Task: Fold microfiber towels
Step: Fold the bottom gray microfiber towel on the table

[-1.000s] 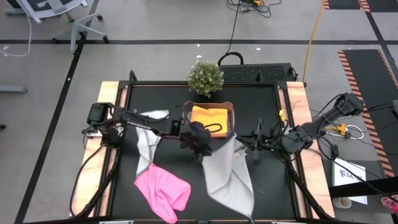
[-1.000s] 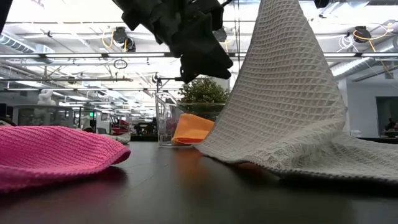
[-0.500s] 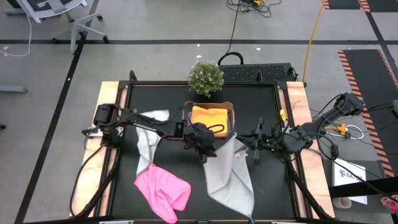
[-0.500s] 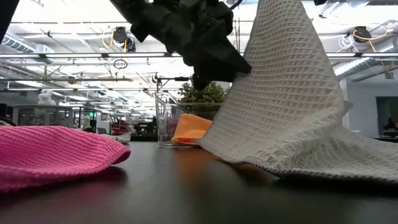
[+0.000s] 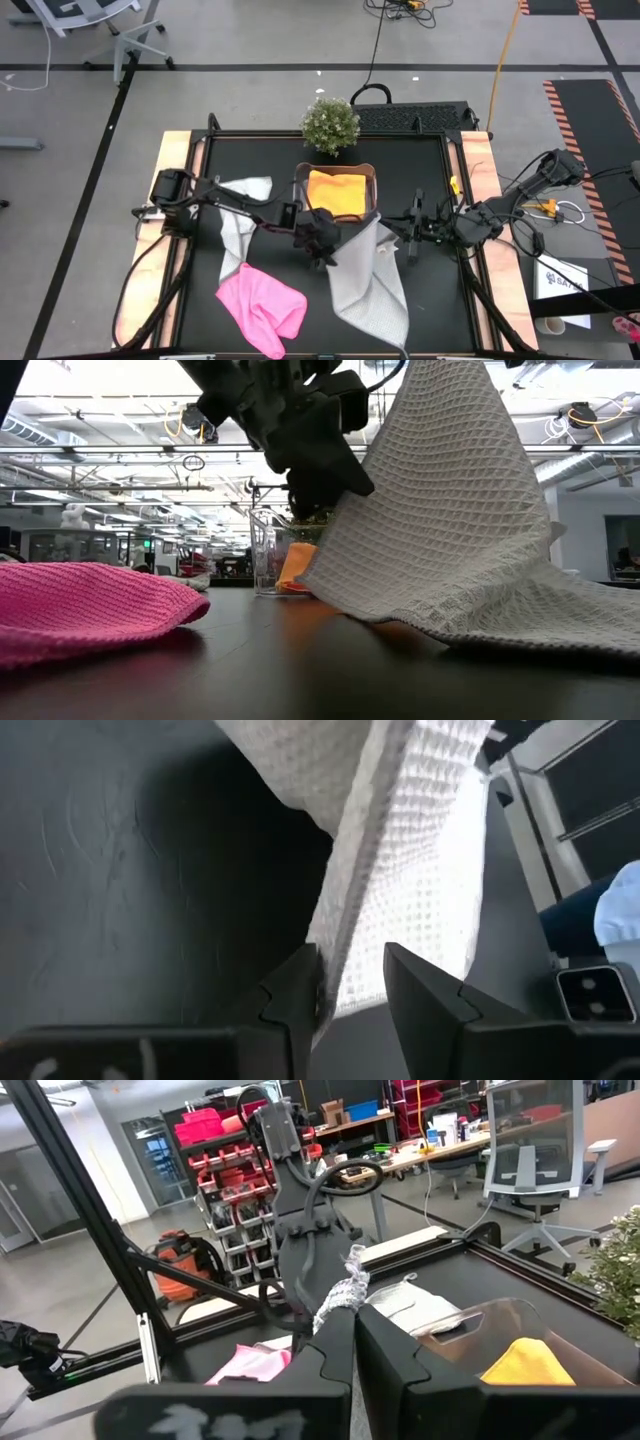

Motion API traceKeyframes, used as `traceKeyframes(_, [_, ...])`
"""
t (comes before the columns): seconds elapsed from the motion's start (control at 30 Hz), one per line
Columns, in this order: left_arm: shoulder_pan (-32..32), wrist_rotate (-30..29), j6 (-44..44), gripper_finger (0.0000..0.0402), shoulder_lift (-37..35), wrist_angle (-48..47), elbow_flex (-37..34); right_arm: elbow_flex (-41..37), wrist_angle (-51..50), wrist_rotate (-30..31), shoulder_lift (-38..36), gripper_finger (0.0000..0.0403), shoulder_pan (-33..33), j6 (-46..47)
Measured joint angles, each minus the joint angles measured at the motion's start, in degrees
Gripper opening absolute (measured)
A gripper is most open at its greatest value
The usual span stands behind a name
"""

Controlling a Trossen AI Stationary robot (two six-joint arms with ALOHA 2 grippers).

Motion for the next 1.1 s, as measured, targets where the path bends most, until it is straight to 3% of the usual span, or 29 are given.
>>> traceKeyframes(0.13, [-0.62,-2.17,-1.42,0.0112,0.00,-0.45,0.00,0.00,0.00,0.00,0.00,0.0000,0.00,-0.01])
traceKeyframes(0.33, [-0.82,-3.89,-4.87,0.0013,-0.49,-1.64,0.00,0.00,0.00,0.00,0.00,0.0000,0.00,-0.01])
traceKeyframes(0.47, [-1.35,-6.45,-7.06,0.0005,-2.90,-4.72,-0.09,0.00,0.50,0.00,0.00,0.0000,0.00,-0.94])
traceKeyframes(0.87, [-4.09,-33.88,-6.50,0.0002,-24.47,-15.72,-0.02,0.02,12.94,-2.01,-2.11,0.0000,-2.71,-13.04])
traceKeyframes(1.1, [-4.05,-42.66,-1.92,0.0001,-35.53,-16.23,0.03,0.02,5.35,-3.57,-4.82,0.0000,-6.39,-12.74])
